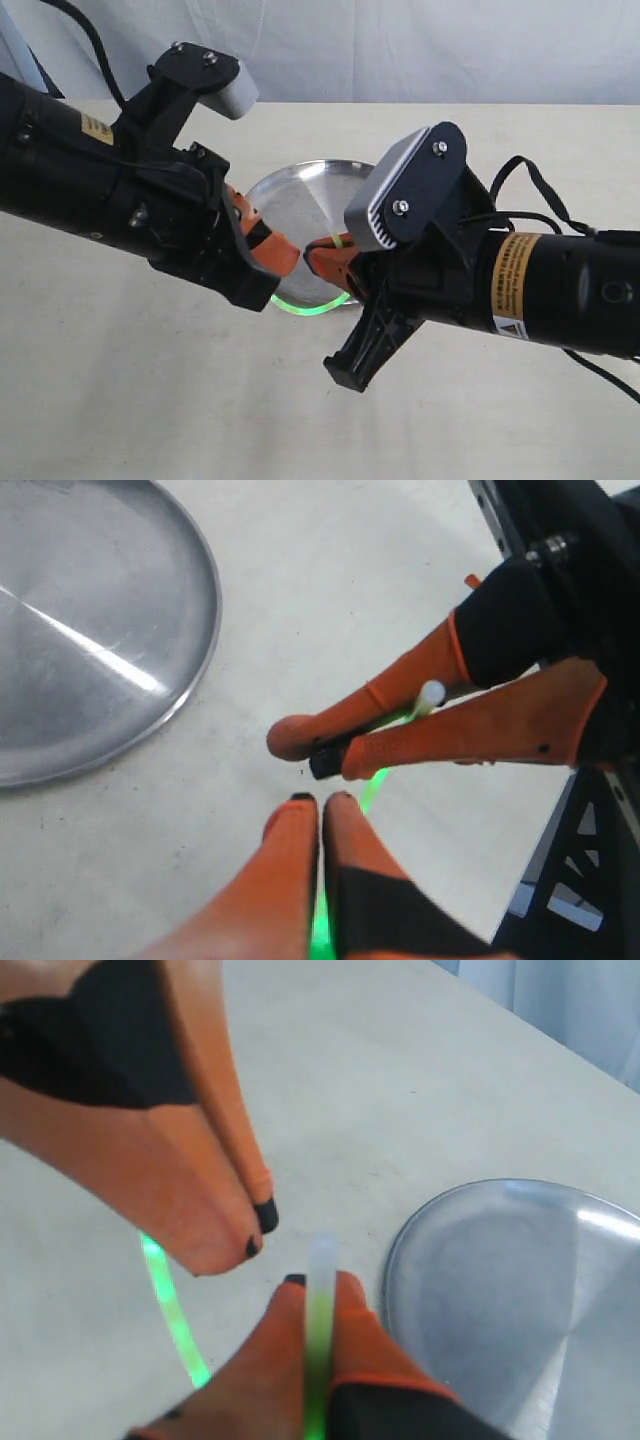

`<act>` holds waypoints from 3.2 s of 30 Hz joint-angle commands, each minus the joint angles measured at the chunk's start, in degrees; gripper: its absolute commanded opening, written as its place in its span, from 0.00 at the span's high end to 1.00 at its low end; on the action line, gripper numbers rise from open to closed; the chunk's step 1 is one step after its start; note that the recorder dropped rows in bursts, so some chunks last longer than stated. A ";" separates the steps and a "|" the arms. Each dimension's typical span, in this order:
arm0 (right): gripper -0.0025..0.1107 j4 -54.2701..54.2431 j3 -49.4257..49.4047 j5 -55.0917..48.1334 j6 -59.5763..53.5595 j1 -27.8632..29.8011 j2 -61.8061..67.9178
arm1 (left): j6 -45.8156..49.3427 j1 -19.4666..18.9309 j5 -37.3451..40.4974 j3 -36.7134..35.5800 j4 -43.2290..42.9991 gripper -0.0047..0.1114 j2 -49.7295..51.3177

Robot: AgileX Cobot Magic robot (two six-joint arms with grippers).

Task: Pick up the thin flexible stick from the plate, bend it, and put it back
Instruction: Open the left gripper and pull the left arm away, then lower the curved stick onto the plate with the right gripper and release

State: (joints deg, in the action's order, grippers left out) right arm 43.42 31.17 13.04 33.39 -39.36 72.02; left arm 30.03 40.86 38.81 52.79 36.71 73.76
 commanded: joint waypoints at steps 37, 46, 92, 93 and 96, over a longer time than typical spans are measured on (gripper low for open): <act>0.99 4.49 -0.01 -6.34 1.12 -0.08 0.29 | -2.14 0.14 -2.42 0.01 -3.55 0.86 -0.09; 0.99 -2.19 -0.01 -10.24 1.12 -0.08 0.29 | -23.02 -5.28 -0.42 0.01 -26.17 0.53 -0.24; 0.83 -37.50 35.24 -11.93 1.26 19.33 44.89 | -45.85 -11.58 -1.47 -7.65 -46.94 0.96 -8.35; 0.75 -37.50 35.24 -12.51 1.10 19.33 44.89 | -45.85 -11.58 -1.47 -7.65 -46.94 0.96 -8.35; 0.59 -37.21 35.24 -13.93 0.96 19.33 44.89 | -45.85 -11.58 -2.20 -7.65 -46.94 0.96 -8.35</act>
State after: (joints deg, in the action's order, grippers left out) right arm 6.00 66.07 0.60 34.80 -20.31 116.84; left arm -15.34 29.51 37.54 45.43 -10.47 65.82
